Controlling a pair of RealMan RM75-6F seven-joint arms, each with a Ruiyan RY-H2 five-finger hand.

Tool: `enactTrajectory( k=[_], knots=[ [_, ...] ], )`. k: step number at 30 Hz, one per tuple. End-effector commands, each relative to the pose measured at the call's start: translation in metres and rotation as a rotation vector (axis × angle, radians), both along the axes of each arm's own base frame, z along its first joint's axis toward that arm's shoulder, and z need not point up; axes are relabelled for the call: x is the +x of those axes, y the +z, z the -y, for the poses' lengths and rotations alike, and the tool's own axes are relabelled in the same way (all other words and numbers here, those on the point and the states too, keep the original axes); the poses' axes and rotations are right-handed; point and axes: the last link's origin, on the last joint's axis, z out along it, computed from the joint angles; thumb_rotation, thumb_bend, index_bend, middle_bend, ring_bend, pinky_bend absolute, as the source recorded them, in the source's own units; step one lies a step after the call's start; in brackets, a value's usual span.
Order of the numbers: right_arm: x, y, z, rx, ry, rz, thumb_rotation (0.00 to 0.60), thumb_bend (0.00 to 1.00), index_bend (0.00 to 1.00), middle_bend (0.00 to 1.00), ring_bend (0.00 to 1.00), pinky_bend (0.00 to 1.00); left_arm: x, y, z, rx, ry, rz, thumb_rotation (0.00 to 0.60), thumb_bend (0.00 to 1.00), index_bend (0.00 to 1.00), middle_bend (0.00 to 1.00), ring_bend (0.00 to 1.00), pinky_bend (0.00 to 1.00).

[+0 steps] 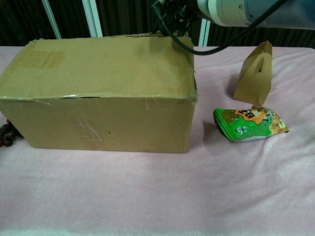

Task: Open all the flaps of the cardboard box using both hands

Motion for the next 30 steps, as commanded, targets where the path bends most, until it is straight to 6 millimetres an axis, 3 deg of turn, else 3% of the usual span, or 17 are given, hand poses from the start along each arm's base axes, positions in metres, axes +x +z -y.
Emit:
enactTrajectory(
  k=[1, 15, 22, 30],
  knots=[
    [0.002, 0.001, 0.0, -0.001, 0.001, 0.005, 0.6, 0.81, 0.03, 0.27, 0.39, 0.62, 0.0, 0.0, 0.0, 0.001, 0.0, 0.002, 0.6, 0.19, 0.0, 0.0, 0.0, 0.0],
    [0.02, 0.011, -0.007, 0.001, 0.003, 0.077, 0.6, 0.81, 0.03, 0.27, 0.41, 0.63, 0.001, 0.001, 0.0, 0.001, -0.004, 0.01, 0.6, 0.19, 0.0, 0.0, 0.0, 0.0],
    [0.041, 0.026, -0.023, 0.132, -0.079, 0.241, 0.6, 0.8, 0.03, 0.26, 0.41, 0.63, 0.001, 0.0, 0.0, -0.003, -0.006, 0.009, 0.6, 0.19, 0.0, 0.0, 0.0, 0.0],
    [0.056, 0.042, -0.037, 0.191, -0.069, 0.306, 0.6, 0.8, 0.02, 0.26, 0.4, 0.63, 0.002, 0.0, 0.0, 0.0, -0.013, 0.007, 0.6, 0.19, 0.0, 0.0, 0.0, 0.0]
  ],
)
